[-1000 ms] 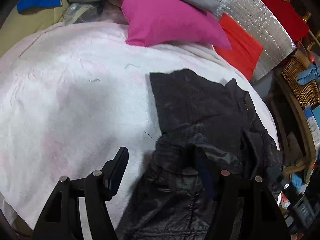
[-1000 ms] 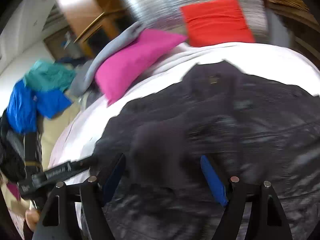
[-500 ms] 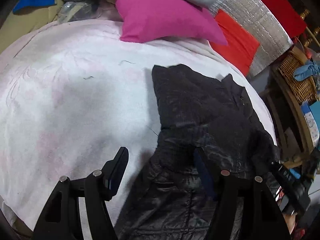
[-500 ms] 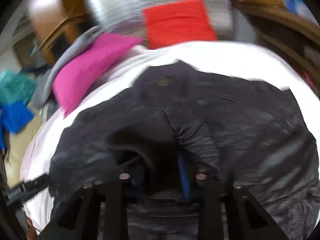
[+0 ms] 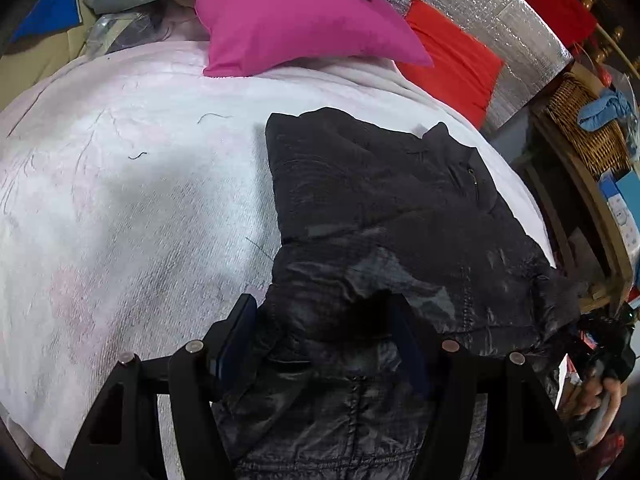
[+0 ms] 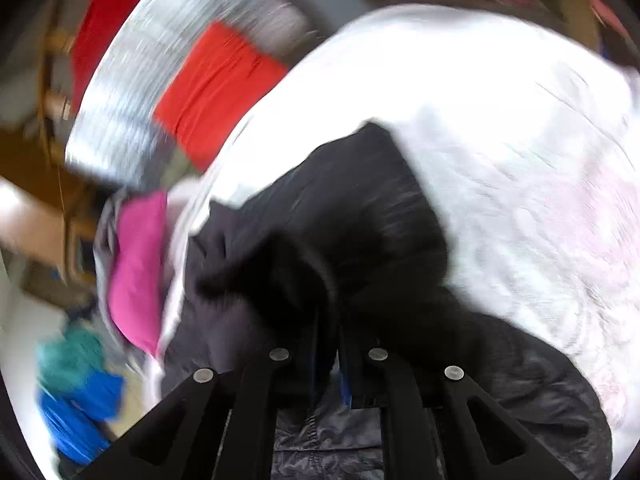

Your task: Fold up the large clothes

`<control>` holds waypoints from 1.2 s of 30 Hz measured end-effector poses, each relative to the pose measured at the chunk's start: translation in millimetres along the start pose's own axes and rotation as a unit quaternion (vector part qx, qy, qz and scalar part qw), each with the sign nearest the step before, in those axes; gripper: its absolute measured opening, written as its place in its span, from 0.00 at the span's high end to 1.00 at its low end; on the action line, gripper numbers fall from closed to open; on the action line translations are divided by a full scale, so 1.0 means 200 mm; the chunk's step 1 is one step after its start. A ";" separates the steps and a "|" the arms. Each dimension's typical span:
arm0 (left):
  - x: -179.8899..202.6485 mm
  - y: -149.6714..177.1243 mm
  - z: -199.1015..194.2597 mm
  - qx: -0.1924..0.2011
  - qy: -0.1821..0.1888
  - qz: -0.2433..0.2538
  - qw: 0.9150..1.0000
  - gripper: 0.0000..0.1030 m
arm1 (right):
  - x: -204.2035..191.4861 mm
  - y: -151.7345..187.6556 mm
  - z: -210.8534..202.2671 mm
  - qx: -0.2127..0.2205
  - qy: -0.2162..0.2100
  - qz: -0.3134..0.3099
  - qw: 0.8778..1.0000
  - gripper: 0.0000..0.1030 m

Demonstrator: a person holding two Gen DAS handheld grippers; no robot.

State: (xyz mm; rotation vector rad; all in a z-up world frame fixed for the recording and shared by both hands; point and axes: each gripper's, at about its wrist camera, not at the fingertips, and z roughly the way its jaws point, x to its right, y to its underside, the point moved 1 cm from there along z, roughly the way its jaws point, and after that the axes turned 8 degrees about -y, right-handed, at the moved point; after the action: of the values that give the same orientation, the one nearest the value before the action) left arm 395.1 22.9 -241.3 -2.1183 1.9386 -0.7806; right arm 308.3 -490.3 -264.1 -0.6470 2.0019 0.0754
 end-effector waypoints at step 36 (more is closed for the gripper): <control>0.07 -0.04 0.03 0.015 -0.036 0.045 0.998 0.30 | -0.03 -0.10 -0.11 0.028 -0.011 -0.064 0.997 0.46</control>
State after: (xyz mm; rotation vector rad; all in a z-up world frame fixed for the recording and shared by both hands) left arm 404.8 9.0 -240.3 -1.9976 1.9573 -0.7028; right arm 302.2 -512.0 -242.9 -0.7331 1.9298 -0.0509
